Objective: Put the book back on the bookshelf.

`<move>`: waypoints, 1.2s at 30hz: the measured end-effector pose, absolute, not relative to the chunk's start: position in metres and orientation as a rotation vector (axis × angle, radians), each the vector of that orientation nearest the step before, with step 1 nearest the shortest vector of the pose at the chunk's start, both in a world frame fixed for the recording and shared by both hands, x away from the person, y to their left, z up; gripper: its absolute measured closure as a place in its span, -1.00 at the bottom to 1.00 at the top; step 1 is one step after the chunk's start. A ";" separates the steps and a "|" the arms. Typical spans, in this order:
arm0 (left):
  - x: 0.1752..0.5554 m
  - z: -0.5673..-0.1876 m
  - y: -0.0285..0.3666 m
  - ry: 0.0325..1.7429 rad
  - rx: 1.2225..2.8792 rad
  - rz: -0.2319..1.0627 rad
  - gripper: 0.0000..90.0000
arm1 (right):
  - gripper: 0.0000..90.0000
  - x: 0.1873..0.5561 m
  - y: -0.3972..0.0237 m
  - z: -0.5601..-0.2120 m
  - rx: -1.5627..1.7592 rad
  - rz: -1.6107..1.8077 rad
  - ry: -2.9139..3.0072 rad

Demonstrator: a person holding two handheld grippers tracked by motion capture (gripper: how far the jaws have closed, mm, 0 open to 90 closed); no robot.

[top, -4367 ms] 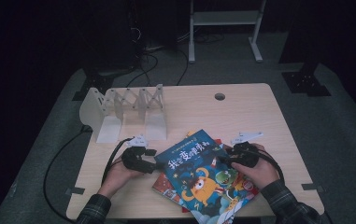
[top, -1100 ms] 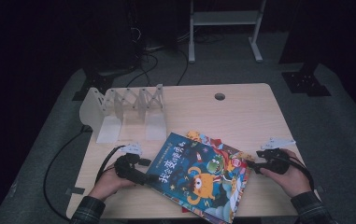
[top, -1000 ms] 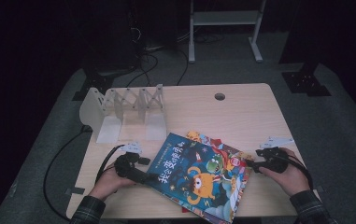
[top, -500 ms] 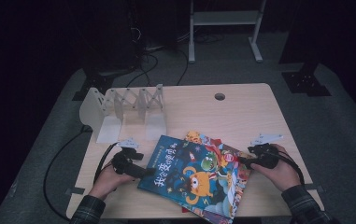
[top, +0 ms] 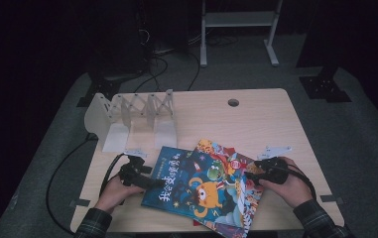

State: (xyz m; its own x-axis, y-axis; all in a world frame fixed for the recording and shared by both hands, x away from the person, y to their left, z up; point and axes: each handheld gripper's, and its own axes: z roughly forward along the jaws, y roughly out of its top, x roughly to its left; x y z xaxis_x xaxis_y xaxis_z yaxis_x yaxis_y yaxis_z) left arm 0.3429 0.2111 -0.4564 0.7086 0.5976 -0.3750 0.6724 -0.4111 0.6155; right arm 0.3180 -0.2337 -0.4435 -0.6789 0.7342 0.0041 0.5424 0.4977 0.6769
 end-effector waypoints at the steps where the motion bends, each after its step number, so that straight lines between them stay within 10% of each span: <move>1: 0.343 -0.457 0.210 0.960 2.133 -0.128 -0.93 | -0.12 0.316 -0.233 -0.444 1.062 0.966 2.469; 36: 0.352 -0.454 0.204 0.956 2.118 -0.199 -0.93 | -0.27 0.306 -0.224 -0.446 1.007 1.005 2.489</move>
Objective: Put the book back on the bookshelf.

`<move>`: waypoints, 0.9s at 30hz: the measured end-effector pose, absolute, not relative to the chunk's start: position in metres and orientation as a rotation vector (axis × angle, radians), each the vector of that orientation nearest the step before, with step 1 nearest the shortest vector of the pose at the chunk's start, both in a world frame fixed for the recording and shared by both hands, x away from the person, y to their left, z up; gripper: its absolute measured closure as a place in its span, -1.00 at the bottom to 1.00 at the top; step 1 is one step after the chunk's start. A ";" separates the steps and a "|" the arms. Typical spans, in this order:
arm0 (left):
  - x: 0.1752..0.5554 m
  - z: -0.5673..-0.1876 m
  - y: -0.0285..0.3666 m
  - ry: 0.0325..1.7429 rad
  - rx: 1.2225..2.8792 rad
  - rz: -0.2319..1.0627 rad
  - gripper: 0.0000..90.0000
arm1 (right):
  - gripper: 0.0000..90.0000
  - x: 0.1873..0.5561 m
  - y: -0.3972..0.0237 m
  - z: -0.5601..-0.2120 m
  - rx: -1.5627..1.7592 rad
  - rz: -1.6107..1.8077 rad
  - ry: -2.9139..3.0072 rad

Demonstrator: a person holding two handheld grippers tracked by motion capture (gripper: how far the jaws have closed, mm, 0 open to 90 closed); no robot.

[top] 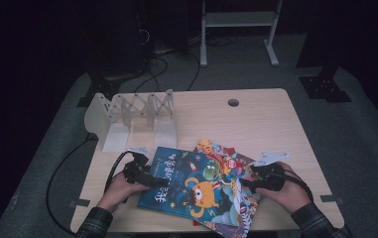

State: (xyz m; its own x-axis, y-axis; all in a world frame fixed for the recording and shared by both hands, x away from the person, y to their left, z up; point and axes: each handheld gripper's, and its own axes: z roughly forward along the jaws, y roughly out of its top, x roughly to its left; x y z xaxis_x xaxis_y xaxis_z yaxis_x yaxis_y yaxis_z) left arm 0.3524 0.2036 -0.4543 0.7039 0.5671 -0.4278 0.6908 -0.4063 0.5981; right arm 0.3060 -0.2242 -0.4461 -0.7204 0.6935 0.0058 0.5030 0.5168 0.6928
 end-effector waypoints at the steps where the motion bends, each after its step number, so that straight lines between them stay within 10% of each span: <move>1: 0.352 -0.453 0.204 0.955 2.114 -0.198 -0.93 | -0.27 0.306 -0.224 -0.446 1.012 1.009 2.488; 27: 0.349 -0.390 0.196 0.848 2.062 -0.098 -0.93 | -0.42 0.314 -0.228 -0.448 1.008 1.036 2.521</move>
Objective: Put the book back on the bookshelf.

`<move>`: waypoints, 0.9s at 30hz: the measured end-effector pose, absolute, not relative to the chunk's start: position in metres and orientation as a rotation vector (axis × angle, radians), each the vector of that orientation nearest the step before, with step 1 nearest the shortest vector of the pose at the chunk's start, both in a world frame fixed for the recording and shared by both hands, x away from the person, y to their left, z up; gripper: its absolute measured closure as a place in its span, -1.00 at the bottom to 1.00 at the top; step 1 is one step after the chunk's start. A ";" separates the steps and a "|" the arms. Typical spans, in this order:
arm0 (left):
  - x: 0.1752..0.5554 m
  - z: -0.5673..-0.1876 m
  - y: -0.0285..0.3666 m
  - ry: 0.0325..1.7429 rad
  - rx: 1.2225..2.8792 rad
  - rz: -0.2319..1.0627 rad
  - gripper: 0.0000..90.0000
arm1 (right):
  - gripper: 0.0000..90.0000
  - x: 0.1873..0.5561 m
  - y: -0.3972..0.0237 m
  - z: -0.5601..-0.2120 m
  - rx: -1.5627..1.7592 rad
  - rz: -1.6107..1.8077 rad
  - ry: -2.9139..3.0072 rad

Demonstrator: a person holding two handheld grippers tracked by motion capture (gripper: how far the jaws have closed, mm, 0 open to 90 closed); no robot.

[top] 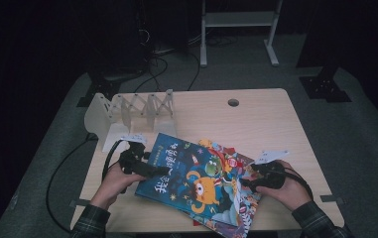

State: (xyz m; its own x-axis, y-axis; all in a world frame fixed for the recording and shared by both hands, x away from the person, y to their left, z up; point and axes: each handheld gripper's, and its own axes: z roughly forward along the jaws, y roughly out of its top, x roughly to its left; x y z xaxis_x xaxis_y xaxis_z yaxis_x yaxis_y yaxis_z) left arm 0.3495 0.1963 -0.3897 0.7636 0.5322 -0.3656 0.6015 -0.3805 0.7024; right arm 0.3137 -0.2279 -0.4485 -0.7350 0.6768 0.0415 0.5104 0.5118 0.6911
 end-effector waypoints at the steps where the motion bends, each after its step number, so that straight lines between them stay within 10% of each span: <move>1: 0.350 -0.387 0.196 0.846 2.064 -0.097 -0.93 | -0.42 0.314 -0.228 -0.448 1.007 1.036 2.522; 27: 0.359 -0.312 0.175 0.734 2.139 -0.029 -0.90 | -0.40 0.313 -0.210 -0.448 0.923 1.066 2.567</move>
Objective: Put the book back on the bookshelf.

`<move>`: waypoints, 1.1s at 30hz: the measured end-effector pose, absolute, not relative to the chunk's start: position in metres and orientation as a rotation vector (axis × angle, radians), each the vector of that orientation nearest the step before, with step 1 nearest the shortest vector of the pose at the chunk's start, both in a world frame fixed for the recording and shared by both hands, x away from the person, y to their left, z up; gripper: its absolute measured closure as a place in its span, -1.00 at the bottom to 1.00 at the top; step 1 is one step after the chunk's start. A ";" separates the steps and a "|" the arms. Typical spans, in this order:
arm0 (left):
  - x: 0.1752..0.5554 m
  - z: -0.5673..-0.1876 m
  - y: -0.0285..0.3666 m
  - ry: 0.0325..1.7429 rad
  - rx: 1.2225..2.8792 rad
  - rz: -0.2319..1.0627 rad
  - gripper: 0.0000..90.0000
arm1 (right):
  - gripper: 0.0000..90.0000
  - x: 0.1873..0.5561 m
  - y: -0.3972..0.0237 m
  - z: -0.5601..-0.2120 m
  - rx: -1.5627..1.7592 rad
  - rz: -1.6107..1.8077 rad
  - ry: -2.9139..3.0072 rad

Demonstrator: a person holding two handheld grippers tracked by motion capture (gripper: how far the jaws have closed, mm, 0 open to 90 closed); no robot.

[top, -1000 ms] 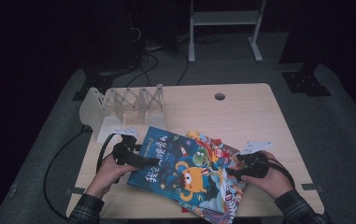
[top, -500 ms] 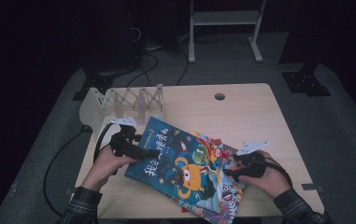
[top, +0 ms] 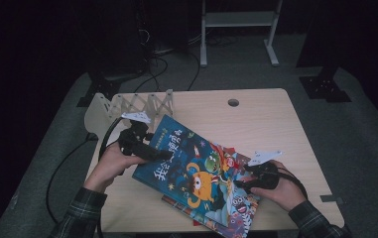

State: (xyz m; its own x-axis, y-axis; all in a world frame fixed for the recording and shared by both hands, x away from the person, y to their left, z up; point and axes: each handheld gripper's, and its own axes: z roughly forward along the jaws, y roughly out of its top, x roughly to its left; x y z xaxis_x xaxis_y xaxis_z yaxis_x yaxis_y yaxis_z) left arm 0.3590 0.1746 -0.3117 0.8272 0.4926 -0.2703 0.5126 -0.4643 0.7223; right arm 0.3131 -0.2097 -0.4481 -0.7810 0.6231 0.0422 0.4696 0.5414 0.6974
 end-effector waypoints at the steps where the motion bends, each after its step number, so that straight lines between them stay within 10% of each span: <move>1: 0.360 -0.309 0.174 0.730 2.143 -0.028 -0.90 | -0.40 0.313 -0.209 -0.448 0.914 1.066 2.568; 33: 0.381 -0.267 0.165 0.743 2.202 -0.061 -0.01 | -0.42 0.307 -0.191 -0.448 0.849 1.084 2.602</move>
